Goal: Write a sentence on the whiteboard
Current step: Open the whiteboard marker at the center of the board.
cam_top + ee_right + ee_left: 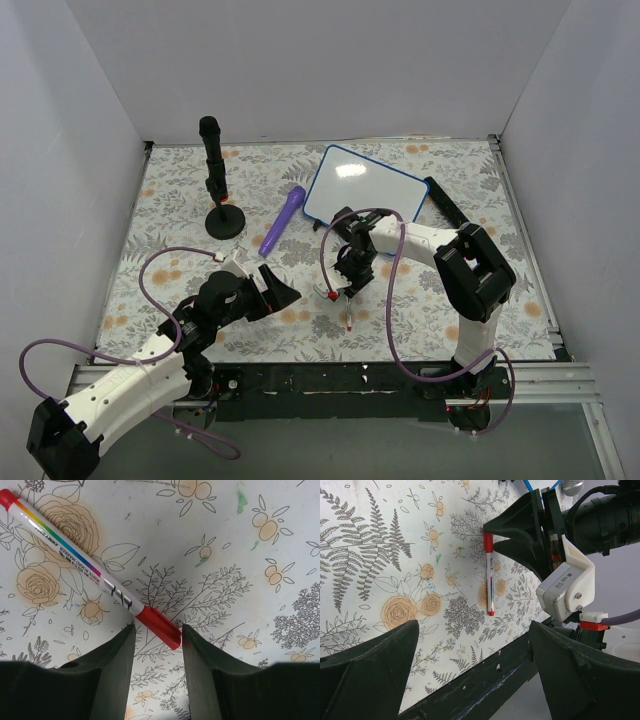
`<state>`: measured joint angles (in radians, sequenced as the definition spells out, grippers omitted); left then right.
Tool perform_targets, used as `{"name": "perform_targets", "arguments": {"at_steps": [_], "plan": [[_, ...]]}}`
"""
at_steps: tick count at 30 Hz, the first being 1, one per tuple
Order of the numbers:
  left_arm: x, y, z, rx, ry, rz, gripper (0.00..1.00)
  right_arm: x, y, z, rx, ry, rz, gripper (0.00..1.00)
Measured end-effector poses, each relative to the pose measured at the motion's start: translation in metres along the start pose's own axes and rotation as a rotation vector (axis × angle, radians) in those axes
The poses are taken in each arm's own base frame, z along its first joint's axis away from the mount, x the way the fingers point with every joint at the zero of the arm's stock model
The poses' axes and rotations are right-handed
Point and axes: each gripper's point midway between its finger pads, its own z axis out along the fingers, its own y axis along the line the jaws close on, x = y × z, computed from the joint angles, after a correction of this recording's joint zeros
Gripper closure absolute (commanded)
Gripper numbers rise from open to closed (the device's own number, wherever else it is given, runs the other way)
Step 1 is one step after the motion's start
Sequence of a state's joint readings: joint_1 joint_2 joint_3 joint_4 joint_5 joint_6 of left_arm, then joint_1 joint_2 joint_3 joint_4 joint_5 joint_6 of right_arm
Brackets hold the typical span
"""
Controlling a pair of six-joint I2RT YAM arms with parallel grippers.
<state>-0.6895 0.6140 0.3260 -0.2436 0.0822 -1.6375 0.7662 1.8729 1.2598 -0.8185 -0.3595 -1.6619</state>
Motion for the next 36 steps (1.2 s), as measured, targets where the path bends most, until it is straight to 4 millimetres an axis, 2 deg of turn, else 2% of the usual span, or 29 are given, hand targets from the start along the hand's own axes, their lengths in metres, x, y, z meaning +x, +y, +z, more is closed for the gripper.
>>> {"name": "perform_targets", "arguments": {"at_steps": [5,10,13,18,21,29,33,36], "plan": [[0.0,-0.002,0.001,0.007,0.001,0.003,0.07,0.003,0.002,-0.001,-0.01,0.016,-0.002,0.62],[0.0,-0.006,0.001,0.031,0.004,0.005,0.07,0.004,0.01,0.0,-0.019,0.022,0.054,0.67],[0.003,-0.008,0.001,0.054,0.017,0.007,0.07,0.003,0.022,-0.001,-0.021,0.025,0.128,0.68],[0.011,-0.012,0.005,0.085,0.059,0.013,0.07,-0.001,0.047,-0.001,-0.019,0.026,0.307,0.66],[0.016,-0.011,0.009,0.084,0.088,0.018,0.07,-0.004,0.057,-0.001,-0.008,0.021,0.416,0.6],[0.015,-0.004,0.008,0.056,0.078,0.042,0.05,-0.017,0.068,0.001,0.029,-0.04,0.598,0.47],[0.006,-0.006,0.001,0.06,0.026,0.049,0.05,-0.026,0.067,0.004,0.024,-0.077,0.636,0.47],[0.001,-0.009,-0.003,0.073,-0.001,0.05,0.05,-0.033,0.064,0.008,0.017,-0.099,0.629,0.54]]}}
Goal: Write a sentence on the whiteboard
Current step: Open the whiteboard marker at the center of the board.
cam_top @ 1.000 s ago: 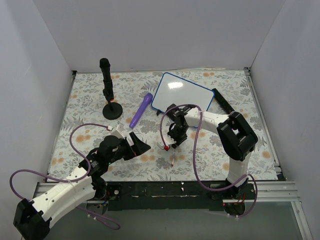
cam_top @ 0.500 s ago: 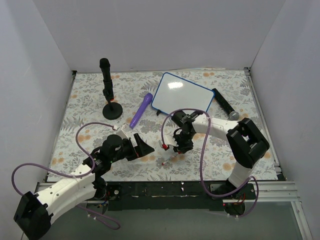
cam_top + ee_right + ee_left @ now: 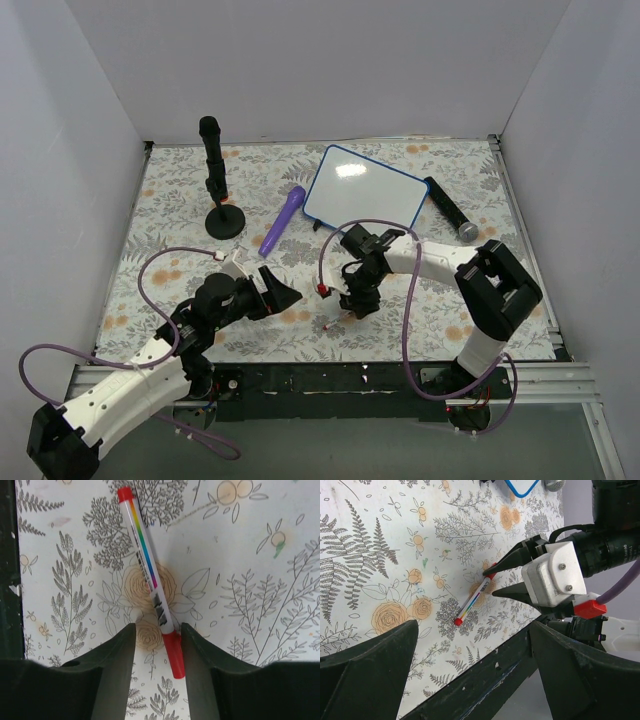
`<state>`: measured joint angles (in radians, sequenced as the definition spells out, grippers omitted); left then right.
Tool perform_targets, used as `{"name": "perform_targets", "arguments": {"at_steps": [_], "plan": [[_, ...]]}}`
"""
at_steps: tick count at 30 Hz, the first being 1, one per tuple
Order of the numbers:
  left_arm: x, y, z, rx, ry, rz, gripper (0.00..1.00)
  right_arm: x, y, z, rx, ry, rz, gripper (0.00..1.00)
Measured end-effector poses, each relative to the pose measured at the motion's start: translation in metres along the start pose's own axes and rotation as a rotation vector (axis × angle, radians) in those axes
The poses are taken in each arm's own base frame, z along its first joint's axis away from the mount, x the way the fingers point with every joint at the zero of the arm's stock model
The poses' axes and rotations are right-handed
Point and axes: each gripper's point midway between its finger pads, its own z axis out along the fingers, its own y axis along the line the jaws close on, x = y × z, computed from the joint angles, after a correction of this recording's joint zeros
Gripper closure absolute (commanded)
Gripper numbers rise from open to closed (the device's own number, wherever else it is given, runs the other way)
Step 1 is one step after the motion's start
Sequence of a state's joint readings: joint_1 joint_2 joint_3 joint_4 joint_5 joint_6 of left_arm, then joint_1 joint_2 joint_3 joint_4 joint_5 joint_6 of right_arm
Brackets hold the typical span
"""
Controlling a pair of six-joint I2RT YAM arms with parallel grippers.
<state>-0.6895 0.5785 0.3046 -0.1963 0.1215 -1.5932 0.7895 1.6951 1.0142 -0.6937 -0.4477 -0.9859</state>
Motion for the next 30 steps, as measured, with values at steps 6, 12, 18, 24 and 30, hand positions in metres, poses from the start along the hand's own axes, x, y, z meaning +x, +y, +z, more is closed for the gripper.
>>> {"name": "perform_targets", "arguments": {"at_steps": [6,12,18,24,30], "plan": [[0.0,-0.001,0.0,0.01,-0.005,-0.01,0.05,-0.019,0.001,0.013,-0.011,-0.018,-0.045,0.78],[0.012,0.004,0.0,0.042,0.018,-0.049,0.07,-0.025,0.0,0.018,0.002,-0.026,-0.037,0.99],[0.022,-0.002,-0.001,0.097,0.06,-0.065,0.1,-0.023,0.0,0.015,0.011,-0.042,-0.017,0.99],[0.027,-0.016,0.01,0.172,0.107,-0.075,0.19,-0.013,0.002,0.001,0.001,-0.09,0.065,0.99],[0.039,-0.016,0.027,0.203,0.18,-0.096,0.22,-0.026,0.004,-0.025,0.018,-0.204,0.081,0.99]]}}
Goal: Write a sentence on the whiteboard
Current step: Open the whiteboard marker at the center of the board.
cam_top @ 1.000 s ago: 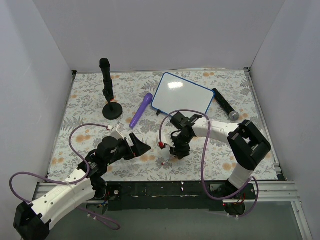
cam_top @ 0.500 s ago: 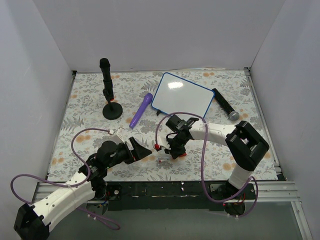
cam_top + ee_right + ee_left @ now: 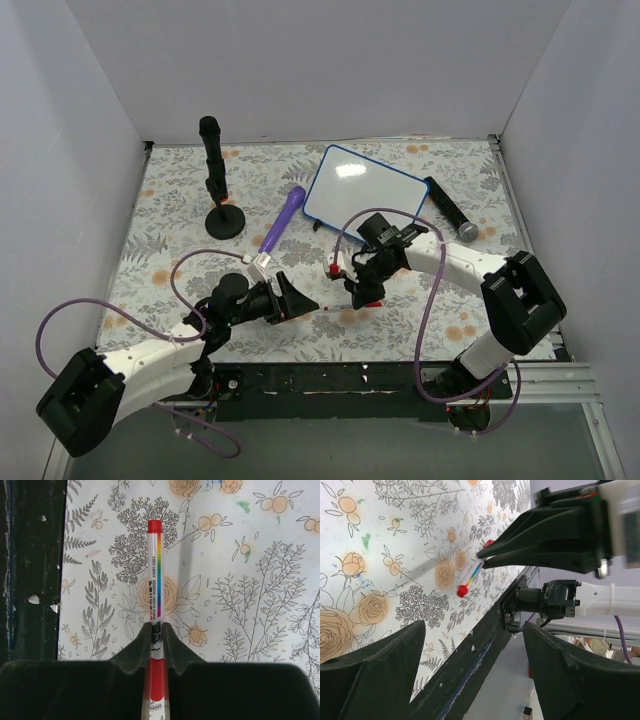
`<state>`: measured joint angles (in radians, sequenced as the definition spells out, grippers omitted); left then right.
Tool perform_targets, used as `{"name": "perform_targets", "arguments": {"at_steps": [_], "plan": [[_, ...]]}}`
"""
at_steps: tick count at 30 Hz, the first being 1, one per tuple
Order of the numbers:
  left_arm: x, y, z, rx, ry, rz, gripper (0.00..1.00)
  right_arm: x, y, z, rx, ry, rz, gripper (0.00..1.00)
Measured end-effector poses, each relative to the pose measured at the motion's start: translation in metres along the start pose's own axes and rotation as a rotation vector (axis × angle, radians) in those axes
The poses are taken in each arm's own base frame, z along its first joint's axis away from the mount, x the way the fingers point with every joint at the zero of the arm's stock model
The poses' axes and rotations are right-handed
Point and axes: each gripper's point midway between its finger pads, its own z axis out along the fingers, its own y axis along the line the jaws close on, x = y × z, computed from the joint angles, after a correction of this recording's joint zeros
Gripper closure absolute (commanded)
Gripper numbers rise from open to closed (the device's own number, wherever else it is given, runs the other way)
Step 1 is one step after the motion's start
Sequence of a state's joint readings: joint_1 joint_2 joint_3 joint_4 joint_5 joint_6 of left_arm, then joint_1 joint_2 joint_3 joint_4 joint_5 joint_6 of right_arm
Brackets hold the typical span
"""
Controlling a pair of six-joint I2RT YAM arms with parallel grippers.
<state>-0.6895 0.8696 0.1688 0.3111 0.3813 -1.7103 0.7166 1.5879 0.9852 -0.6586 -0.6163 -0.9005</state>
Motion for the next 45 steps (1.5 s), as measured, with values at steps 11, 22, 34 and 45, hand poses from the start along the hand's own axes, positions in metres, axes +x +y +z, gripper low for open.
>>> {"name": "perform_targets", "arguments": {"at_steps": [11,22,34,45], "plan": [[0.011,-0.004,0.028,0.06,0.138,0.025,0.36,-0.02,0.011,-0.017,-0.029,-0.121,-0.018,0.99],[0.029,-0.021,0.051,0.136,0.275,0.077,0.57,-0.025,0.019,-0.017,-0.069,-0.154,-0.022,0.99],[0.041,-0.027,0.072,0.126,0.35,0.139,0.95,-0.024,0.024,-0.015,-0.09,-0.151,-0.012,0.99],[0.043,-0.024,0.073,0.102,0.341,0.188,1.0,-0.021,0.025,-0.014,-0.098,-0.138,-0.001,0.61]]}}
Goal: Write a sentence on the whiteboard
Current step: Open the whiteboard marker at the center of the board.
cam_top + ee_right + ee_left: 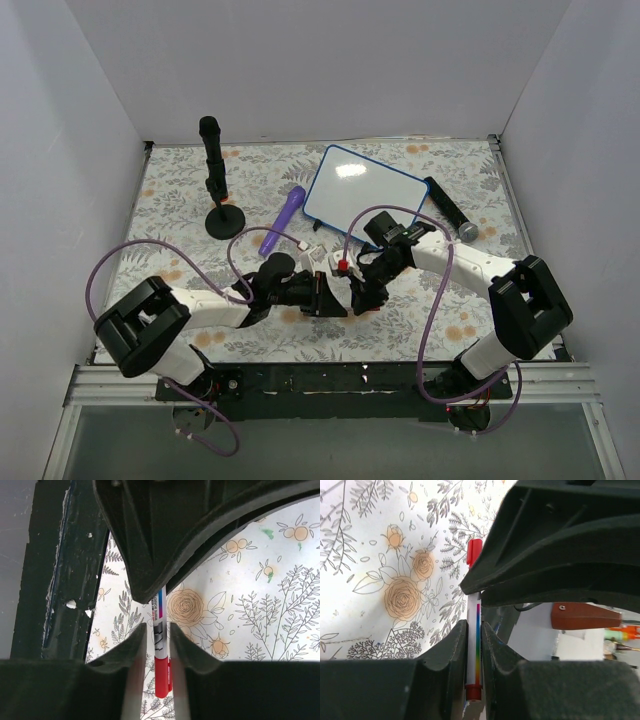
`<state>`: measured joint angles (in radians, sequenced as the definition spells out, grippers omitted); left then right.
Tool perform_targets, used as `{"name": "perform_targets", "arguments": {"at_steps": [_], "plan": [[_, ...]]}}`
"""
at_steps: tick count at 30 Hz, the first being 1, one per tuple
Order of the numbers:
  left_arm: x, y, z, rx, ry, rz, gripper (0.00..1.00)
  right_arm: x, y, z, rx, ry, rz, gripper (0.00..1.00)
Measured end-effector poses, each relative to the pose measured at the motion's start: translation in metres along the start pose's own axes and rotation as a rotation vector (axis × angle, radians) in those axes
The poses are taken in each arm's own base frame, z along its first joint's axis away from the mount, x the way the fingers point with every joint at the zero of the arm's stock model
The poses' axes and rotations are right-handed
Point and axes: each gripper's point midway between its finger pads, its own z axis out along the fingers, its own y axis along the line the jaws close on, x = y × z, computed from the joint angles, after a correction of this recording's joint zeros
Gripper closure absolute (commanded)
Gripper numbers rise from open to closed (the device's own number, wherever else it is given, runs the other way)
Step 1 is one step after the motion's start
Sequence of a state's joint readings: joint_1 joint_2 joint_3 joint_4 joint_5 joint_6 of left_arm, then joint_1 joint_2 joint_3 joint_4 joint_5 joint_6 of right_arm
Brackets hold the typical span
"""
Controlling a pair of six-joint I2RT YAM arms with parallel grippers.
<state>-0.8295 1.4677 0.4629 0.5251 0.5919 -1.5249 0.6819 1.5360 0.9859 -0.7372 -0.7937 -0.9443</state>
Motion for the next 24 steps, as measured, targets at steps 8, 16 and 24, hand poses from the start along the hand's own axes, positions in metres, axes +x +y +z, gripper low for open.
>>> {"name": "perform_targets", "arguments": {"at_steps": [8,16,24], "plan": [[-0.01,-0.029,-0.024,0.013,-0.114,0.314,1.0,-0.012,0.007,-0.02,0.02,-0.062,-0.018,0.39],[-0.014,-0.044,-0.036,0.034,-0.159,0.531,1.0,-0.037,0.019,-0.035,0.021,-0.15,-0.061,0.67],[-0.008,-0.037,-0.031,0.011,-0.132,0.56,1.0,-0.037,0.023,-0.029,-0.024,-0.151,-0.013,0.99]]}}
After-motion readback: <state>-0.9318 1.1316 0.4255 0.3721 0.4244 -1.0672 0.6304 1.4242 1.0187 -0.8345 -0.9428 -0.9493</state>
